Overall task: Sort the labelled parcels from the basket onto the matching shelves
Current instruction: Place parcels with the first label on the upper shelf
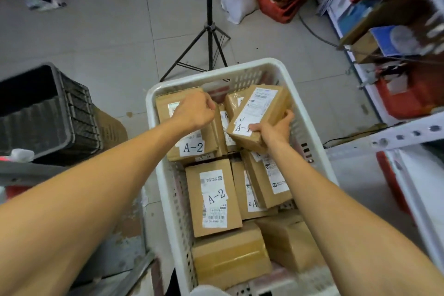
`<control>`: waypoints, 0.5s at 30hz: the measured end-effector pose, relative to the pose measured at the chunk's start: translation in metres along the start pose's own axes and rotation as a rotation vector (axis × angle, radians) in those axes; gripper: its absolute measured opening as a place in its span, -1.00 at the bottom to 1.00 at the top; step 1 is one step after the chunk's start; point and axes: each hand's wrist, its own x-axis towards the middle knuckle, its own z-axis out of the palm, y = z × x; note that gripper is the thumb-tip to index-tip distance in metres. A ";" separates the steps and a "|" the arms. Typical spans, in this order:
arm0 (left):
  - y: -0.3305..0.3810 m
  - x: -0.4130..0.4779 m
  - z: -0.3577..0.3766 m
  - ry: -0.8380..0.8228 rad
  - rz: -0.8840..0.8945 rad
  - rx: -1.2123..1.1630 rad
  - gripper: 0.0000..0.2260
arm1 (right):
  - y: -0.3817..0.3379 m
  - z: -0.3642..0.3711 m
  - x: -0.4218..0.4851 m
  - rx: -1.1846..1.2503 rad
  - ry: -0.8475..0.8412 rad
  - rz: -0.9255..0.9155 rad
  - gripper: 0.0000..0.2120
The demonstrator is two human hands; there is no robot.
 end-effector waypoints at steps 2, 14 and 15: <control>0.009 -0.006 0.003 -0.013 0.003 0.011 -0.84 | 0.006 -0.016 -0.002 0.062 -0.101 0.031 0.10; 0.045 -0.100 -0.016 0.105 -0.043 0.044 -0.86 | 0.010 -0.084 -0.057 0.087 -0.546 -0.084 0.07; 0.048 -0.108 -0.020 0.109 -0.041 0.053 -0.85 | 0.000 -0.088 -0.065 0.079 -0.583 -0.106 0.07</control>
